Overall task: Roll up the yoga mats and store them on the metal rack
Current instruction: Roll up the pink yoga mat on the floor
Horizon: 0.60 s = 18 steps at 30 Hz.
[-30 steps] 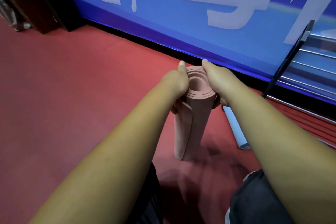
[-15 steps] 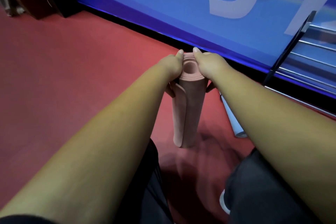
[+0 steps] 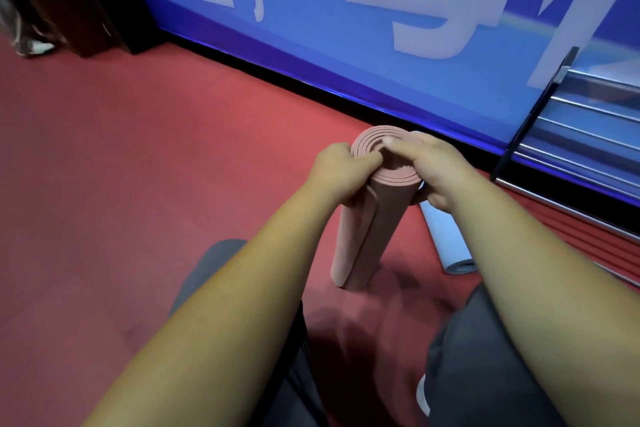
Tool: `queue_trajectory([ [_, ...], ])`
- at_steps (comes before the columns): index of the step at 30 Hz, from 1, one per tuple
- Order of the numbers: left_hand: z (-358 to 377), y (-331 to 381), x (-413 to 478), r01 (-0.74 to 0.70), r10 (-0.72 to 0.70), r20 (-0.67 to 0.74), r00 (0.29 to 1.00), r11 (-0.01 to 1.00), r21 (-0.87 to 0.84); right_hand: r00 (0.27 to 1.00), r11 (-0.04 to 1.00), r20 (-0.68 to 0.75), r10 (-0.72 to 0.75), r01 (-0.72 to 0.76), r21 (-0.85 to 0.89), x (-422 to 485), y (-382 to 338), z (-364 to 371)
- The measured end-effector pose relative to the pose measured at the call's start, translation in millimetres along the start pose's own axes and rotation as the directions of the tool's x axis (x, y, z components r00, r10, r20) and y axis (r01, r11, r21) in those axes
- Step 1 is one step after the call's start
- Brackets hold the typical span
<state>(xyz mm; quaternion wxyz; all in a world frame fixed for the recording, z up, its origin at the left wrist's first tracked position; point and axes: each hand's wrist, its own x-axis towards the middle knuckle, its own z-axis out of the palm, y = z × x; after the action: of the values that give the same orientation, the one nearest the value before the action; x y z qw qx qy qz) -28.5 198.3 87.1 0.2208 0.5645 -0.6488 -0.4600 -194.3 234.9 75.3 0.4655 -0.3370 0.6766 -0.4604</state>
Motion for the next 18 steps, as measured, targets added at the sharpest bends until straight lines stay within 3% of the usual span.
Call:
queue_trajectory([
  [3, -8, 3, 7, -0.023, 0.023, -0.021, 1.0, 0.999, 0.027, 0.994, 0.993, -0.046, -0.103, 0.106, 0.057, 4, 5, 7],
  [7, -15, 9, 24, -0.206, 0.224, -0.14, 0.965, 0.97, 0.133, 0.985, 0.97, -0.121, -0.122, 0.144, 0.194, 13, 4, 27],
  [9, -21, 7, 34, -0.293, 0.311, -0.136, 0.941, 0.946, 0.137, 0.984, 0.97, -0.136, -0.116, 0.141, 0.196, 20, 1, 32],
  [11, -28, -4, 47, -0.342, 0.356, -0.067, 0.932, 0.926, 0.163, 0.987, 0.99, -0.111, -0.119, 0.126, 0.065, 22, -1, 33],
  [13, -32, -19, 59, -0.354, 0.348, 0.064, 0.935, 0.913, 0.204, 0.989, 0.961, -0.045, -0.139, 0.124, -0.247, 24, 3, 35],
  [15, -30, -29, 69, -0.345, 0.305, 0.182, 0.935, 0.902, 0.26, 0.991, 0.849, 0.041, -0.124, 0.127, -0.513, 25, 9, 42],
  [18, -24, -36, 77, -0.291, 0.222, 0.227, 0.948, 0.892, 0.346, 0.993, 0.714, 0.084, -0.085, 0.12, -0.69, 32, 14, 52],
])
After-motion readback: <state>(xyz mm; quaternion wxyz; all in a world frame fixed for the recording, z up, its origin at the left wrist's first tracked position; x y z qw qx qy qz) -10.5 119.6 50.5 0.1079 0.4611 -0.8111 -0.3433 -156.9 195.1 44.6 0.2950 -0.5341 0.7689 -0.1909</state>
